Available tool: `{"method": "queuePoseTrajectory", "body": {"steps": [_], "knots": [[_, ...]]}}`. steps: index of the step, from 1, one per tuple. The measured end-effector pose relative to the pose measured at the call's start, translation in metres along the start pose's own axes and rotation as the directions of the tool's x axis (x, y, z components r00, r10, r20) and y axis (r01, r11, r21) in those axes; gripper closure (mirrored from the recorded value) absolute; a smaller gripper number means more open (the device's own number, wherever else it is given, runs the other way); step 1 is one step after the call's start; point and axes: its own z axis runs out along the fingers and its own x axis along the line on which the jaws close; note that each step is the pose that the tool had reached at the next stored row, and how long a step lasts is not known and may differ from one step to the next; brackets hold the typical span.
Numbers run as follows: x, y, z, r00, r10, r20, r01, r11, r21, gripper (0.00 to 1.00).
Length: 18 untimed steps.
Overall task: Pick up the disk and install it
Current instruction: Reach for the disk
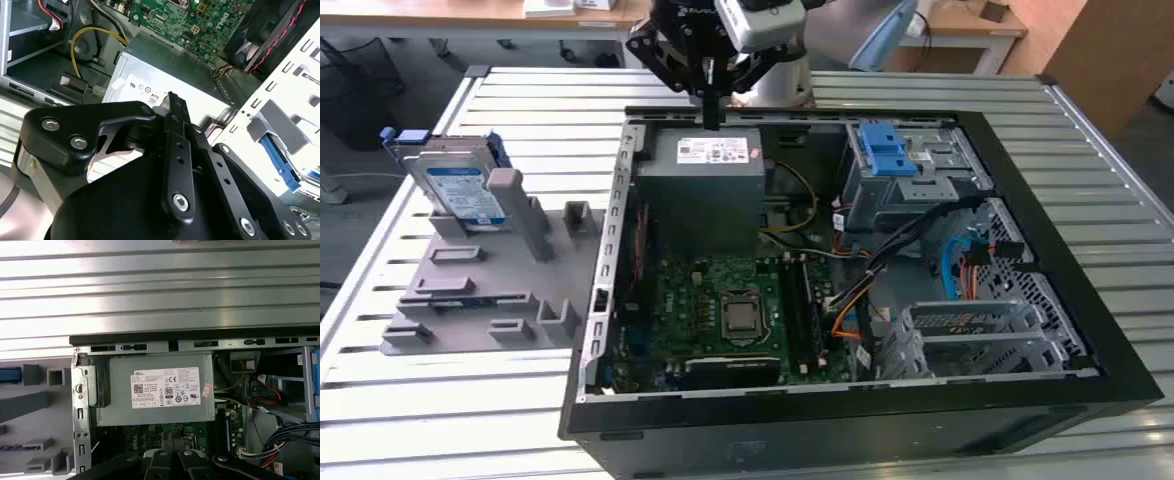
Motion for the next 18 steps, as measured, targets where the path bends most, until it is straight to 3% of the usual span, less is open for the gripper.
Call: {"method": "queuePoseTrajectory", "body": {"steps": [18], "knots": [[0.0042,-0.0003,0.0000,1.0000,0.000,0.0000,0.000,1.0000,0.0000,0.89]]}}
